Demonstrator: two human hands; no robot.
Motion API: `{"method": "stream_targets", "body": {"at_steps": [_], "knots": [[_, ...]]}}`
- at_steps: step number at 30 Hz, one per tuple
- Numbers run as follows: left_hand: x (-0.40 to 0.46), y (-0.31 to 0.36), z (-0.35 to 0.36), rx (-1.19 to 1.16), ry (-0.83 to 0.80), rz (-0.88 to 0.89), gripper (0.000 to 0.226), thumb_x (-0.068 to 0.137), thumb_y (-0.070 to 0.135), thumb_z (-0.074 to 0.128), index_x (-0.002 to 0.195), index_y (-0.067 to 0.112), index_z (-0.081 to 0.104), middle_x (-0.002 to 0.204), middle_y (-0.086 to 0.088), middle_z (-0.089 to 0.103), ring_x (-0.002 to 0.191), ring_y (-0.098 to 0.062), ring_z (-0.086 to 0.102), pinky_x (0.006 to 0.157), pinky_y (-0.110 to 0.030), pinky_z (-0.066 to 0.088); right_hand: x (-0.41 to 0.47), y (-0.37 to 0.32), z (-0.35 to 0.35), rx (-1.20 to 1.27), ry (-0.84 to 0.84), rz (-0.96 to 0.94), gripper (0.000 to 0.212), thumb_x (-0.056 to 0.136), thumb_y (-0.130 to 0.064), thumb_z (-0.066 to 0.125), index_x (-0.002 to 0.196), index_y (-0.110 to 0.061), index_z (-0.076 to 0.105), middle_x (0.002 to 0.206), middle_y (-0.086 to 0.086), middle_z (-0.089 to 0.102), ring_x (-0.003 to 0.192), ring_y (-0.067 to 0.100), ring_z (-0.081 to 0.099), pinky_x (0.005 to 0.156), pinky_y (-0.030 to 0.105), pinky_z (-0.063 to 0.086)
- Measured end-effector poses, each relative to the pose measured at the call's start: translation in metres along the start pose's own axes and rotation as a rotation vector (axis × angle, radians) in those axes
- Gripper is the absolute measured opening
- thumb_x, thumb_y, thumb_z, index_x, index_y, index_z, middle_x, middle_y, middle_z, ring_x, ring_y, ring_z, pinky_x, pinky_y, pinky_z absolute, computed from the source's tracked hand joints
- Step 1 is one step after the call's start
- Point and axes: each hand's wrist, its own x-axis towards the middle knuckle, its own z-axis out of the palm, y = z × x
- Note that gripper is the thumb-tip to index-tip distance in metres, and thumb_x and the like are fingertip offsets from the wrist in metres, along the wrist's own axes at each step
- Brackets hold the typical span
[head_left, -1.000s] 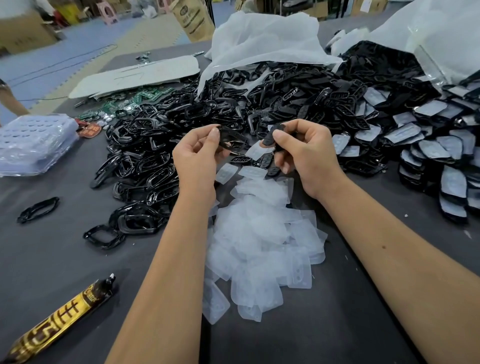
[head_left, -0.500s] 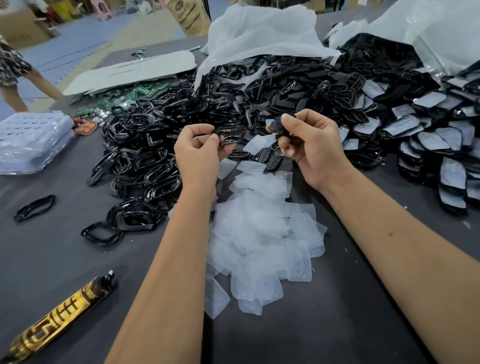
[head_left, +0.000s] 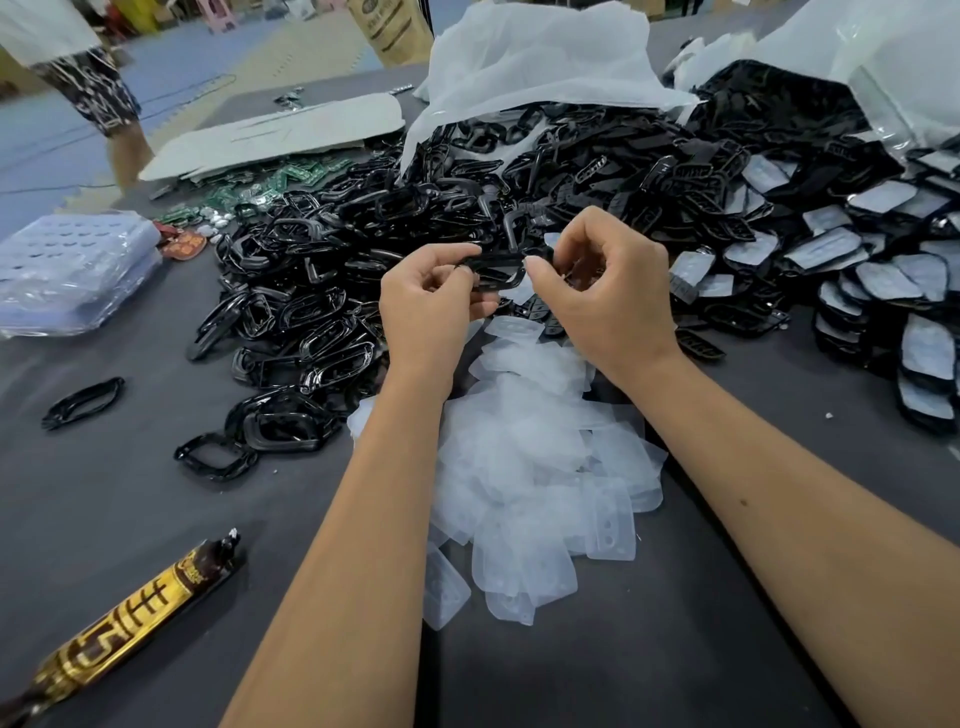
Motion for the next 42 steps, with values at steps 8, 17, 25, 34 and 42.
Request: {"method": "stream_targets", "body": {"at_steps": [8, 17, 25, 34, 42], "knots": [[-0.0005, -0.0036, 0.0006, 0.06, -0.05, 0.021, 0.024, 0.091, -0.006, 0.06, 0.097, 0.01, 0.077, 0.064, -0.002, 0.064, 0.067, -0.017, 0.075, 0.07, -0.031, 0.063, 0.0006, 0.0015, -0.0012, 0.167, -0.123, 0.088, 0.039, 0.076, -0.032, 0.093, 0.076, -0.006, 0.064, 0.067, 0.0, 0.064, 0.056, 0.009, 0.052, 0.056, 0.026, 0.046], [-0.0022, -0.0027, 0.0008, 0.057, -0.085, 0.023, 0.026, 0.087, -0.01, 0.059, 0.093, 0.01, 0.075, 0.064, 0.006, 0.068, 0.07, -0.019, 0.077, 0.074, -0.037, 0.065, 0.0018, 0.0057, 0.0005, 0.368, -0.154, 0.166, 0.02, 0.088, -0.003, 0.08, 0.093, 0.002, 0.061, 0.076, 0.02, 0.069, 0.06, 0.027, 0.073, 0.048, 0.034, 0.056], [-0.0047, -0.0025, 0.0022, 0.08, -0.191, 0.084, 0.036, 0.077, -0.007, 0.058, 0.098, 0.014, 0.078, 0.072, 0.001, 0.061, 0.075, -0.029, 0.069, 0.08, -0.053, 0.064, 0.0036, 0.0057, -0.0018, 0.537, -0.165, 0.208, 0.034, 0.09, 0.007, 0.071, 0.121, 0.001, 0.059, 0.068, 0.01, 0.068, 0.062, 0.035, 0.075, 0.056, 0.035, 0.061], [-0.006, -0.0024, 0.0028, 0.117, -0.231, 0.075, 0.037, 0.083, -0.013, 0.057, 0.098, 0.015, 0.077, 0.067, 0.014, 0.066, 0.065, -0.011, 0.073, 0.083, -0.052, 0.063, 0.0024, 0.0063, 0.0011, 0.527, -0.149, 0.261, 0.011, 0.096, 0.005, 0.065, 0.107, 0.007, 0.067, 0.073, 0.02, 0.072, 0.064, 0.037, 0.076, 0.056, 0.033, 0.061], [-0.0062, 0.0001, 0.0023, -0.046, -0.233, -0.008, 0.04, 0.087, -0.019, 0.049, 0.099, 0.007, 0.076, 0.085, -0.01, 0.079, 0.085, -0.03, 0.078, 0.08, -0.037, 0.064, 0.0025, 0.0063, -0.0002, 0.511, -0.115, 0.311, 0.004, 0.096, 0.0, 0.067, 0.094, 0.002, 0.065, 0.074, 0.014, 0.076, 0.054, 0.033, 0.072, 0.046, 0.03, 0.056]]}}
